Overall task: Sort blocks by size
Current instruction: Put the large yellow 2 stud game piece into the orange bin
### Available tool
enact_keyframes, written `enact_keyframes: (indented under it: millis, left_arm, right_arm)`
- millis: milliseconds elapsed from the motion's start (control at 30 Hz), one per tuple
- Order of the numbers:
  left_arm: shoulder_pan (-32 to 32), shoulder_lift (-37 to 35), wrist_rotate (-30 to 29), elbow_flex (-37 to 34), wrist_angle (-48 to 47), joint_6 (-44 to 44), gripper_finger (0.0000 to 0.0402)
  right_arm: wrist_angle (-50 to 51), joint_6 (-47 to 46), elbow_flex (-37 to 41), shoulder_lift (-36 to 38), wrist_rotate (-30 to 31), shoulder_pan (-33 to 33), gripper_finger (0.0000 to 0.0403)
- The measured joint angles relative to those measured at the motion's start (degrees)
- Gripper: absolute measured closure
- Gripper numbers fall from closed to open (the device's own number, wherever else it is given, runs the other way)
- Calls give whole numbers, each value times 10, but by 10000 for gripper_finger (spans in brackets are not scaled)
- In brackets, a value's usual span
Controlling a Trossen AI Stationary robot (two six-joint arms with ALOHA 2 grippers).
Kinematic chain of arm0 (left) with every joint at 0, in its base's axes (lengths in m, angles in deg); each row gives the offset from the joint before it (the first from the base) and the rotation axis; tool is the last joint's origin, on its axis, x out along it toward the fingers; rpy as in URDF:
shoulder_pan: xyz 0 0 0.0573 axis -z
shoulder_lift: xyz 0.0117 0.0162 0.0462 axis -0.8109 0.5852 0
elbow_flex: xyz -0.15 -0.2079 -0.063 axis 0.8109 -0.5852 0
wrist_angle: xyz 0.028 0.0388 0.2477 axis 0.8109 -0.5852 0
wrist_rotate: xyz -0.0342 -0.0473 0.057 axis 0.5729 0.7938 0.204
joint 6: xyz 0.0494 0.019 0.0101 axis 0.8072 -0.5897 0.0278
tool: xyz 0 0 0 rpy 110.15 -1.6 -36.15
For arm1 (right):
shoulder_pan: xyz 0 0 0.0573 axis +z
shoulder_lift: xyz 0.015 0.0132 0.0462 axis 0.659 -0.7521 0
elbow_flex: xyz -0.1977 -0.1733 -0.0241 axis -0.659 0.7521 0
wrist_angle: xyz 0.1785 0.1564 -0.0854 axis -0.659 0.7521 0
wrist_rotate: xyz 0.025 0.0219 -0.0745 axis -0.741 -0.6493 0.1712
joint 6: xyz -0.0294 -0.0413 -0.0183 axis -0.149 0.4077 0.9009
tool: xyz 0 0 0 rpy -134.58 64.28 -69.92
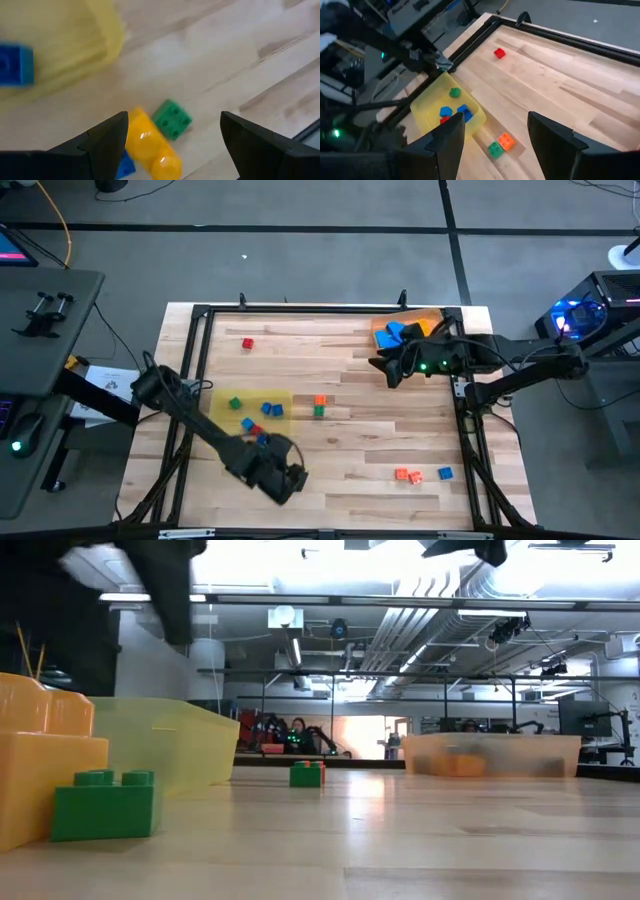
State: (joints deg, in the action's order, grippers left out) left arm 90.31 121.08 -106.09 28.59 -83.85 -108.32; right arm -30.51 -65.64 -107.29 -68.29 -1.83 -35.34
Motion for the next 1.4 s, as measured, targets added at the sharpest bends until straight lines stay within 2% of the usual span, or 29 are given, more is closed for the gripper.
enact_keyframes:
  millis: [233,567,833,967,1133,1400]
  left_arm:
    - [42,33,-16,0,-10,-117,102]
    - [52,41,-18,-21,-3,-274,102]
    - [20,41,-6,-21,35,-272,117]
    - [4,44,37,-21,43,-242,148]
    - [-3,45,52,-21,44,-225,184]
    - [5,52,109,-21,31,-194,197]
  right_arm:
    - [0,-38,0,-3,61,31,192]
    - [17,-6,-1,-31,58,34,192]
    - [25,55,-1,-46,39,34,192]
    - [25,73,-1,-45,39,34,192]
    - [27,88,-1,-45,39,34,192]
    - [28,98,-1,-45,39,34,192]
